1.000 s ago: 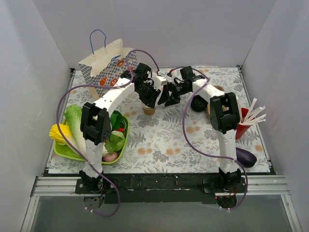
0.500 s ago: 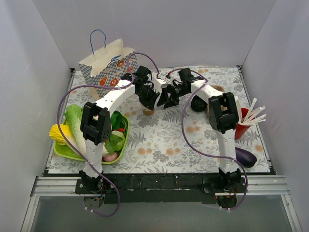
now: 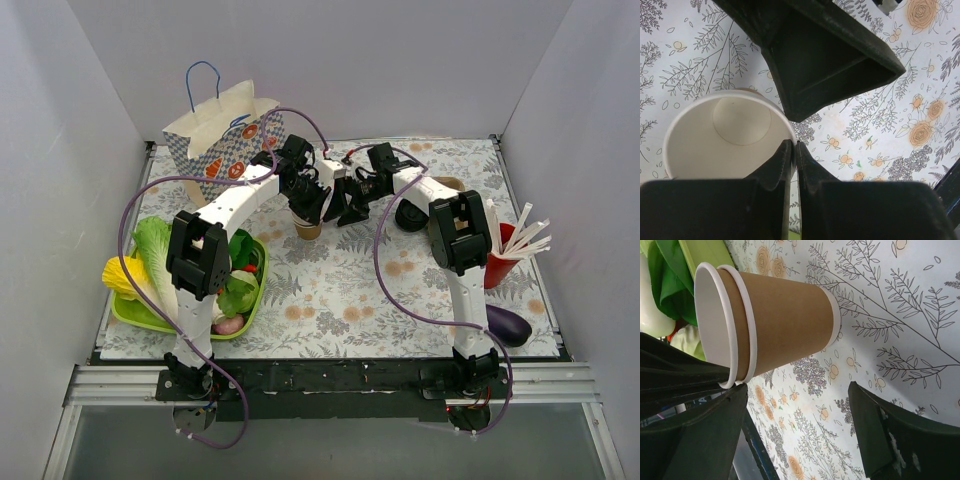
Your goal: Pack the takeout coffee
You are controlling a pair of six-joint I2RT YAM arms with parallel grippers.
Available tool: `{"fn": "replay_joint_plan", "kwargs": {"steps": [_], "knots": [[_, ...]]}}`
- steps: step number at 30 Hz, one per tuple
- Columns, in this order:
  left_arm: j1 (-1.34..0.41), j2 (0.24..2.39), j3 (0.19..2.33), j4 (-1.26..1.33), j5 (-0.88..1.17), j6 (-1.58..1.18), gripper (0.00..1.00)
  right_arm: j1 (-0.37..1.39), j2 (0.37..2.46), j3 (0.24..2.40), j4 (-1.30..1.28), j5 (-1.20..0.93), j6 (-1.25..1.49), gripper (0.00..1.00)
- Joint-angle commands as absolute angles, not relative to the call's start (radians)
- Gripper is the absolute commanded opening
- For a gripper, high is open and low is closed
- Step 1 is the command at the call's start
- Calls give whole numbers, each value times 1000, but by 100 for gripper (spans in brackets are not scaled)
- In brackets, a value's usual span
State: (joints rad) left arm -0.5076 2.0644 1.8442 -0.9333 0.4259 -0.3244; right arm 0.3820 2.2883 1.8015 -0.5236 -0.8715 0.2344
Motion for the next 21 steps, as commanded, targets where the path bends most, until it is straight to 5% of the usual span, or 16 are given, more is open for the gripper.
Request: {"fn": "replay_joint_plan", "kwargs": {"steps": [1,21], "knots": [[-512,2011,1833,-934,465,-367,0,400,2302,1810,-488,-894,255,88],[-514,2003,1855,-930,512,-413,0,411,2350,1810,-468,-902,310,91]]}}
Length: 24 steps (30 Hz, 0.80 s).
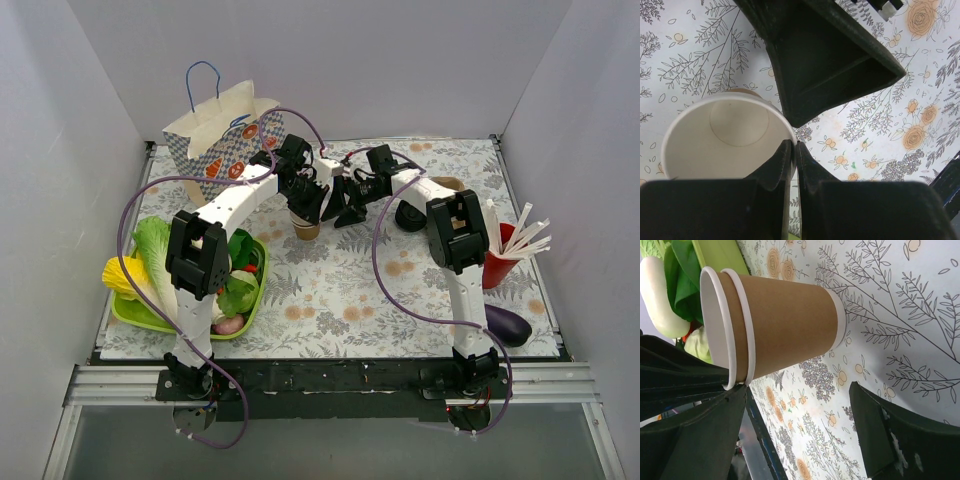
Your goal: Pack the takeout coffee
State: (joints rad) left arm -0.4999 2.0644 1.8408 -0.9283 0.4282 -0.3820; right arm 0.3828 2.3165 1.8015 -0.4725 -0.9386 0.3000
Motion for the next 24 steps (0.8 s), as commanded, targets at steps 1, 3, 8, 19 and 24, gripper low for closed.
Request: {"fn": "replay_joint_plan", "kwargs": {"steps": [1,3,8,19,24], "knots": [[-512,2002,1856,-930,512,-413,0,413,2353,1813,-477,-888,301,92],[-512,2002,1859,-928,512,-417,0,416,2359,1813,-491,-867,298,93],[-512,1990,1864,-917,491,-437,0,419,2365,1821,-511,-830,275,93],[-512,1971,1858,-916,448,-423,0,413,2361,1852,-511,-877,224,94],[-506,1974,1839,-910,465,-410,0,384,2353,1838,-450,-1050,242,96]]}}
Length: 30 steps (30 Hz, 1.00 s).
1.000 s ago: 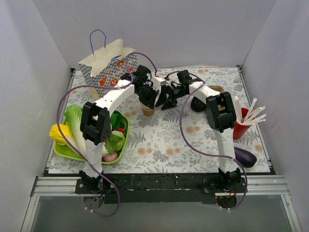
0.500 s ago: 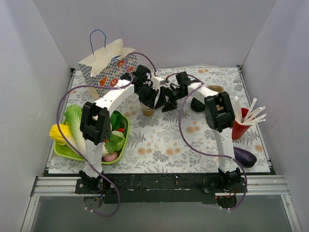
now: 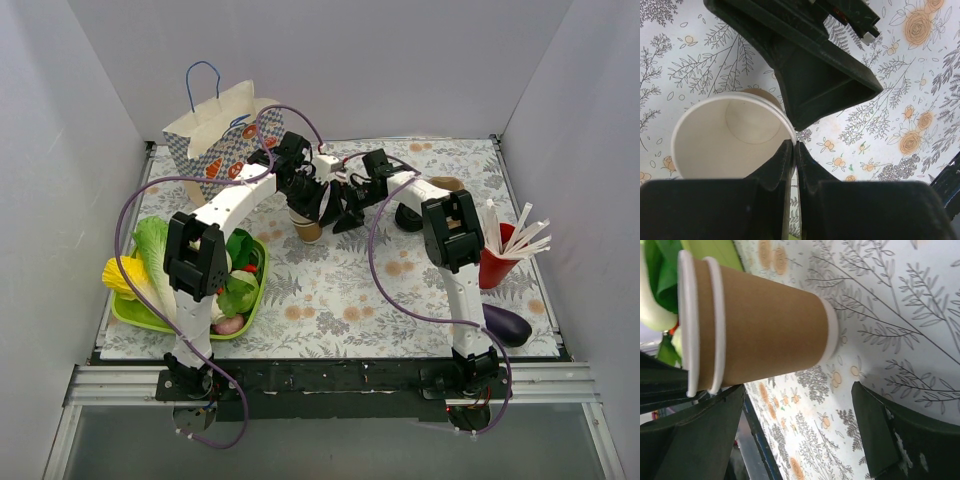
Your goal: Pack the takeout coffee
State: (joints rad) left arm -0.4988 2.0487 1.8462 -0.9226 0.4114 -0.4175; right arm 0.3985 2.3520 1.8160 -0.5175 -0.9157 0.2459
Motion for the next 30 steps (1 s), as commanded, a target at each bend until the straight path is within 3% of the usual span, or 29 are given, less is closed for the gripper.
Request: {"fn": "replay_joint_plan", "kwargs": {"steps": [1,10,30], "knots": [[-505,1979,1839,-910,466,-407,0,383,2355,1835,-434,-1077,267,96],[-497,1991,1841,-908,480,-394,0,388,2342,1810,-350,-1178,321,96],[-476,1979,1844,-907,632,-462,0,410,2411,1859,-466,-942,270,95]]}}
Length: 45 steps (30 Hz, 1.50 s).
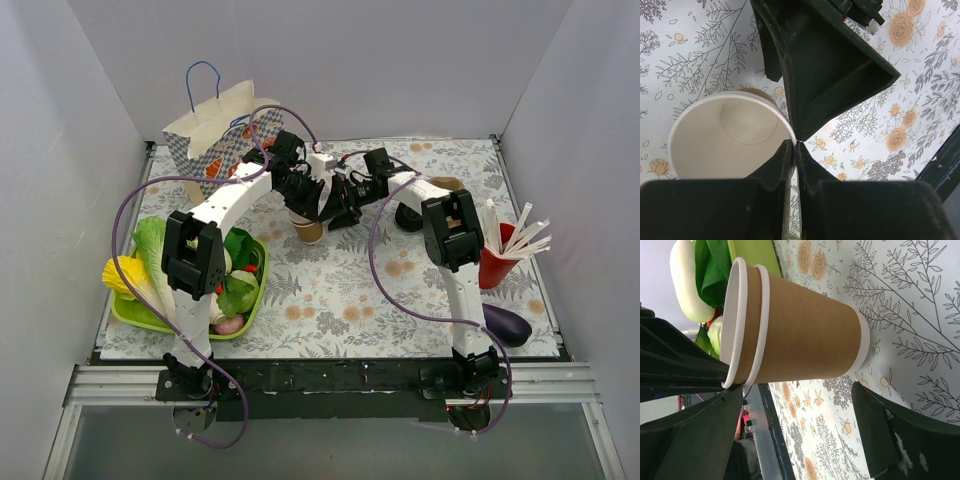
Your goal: Pack the takeout coffee
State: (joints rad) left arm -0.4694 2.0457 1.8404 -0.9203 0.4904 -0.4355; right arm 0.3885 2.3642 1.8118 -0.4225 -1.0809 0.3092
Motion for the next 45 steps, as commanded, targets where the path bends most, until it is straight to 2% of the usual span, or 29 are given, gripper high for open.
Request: {"fn": "replay_joint_plan", "kwargs": {"steps": [1,5,7,17,28,33,36,40,45], "knots": [[-476,1967,1841,-891,634,-466,0,413,2416,1868,-495,-892,244,95],[-476,1951,1845,-867,605,-463,0,419,2416,1850,-575,-692,204,98],[-477,1945,1833,-853,586,-459,0,422,2408,1838,-594,-666,201,98],[-477,1905,1864,-876,371,-417,0,419,2356,1891,-554,-771,195,98],[-477,1833,1927,-916,334,-388,0,417,2347,1917,-557,-778,172,98],[-479,1767,1950,-937,295,-342,0,408,2332,1942,-534,-851,170,98],[-479,1688,1908,-956,336,-295,0,399,2310,1963,-520,-887,158,98],[-479,1542,1734,-962,476,-187,0,387,2289,1986,-522,-894,120,98],[-485,1463,1520,-931,548,-59,0,364,2272,1990,-546,-865,98,98]]}}
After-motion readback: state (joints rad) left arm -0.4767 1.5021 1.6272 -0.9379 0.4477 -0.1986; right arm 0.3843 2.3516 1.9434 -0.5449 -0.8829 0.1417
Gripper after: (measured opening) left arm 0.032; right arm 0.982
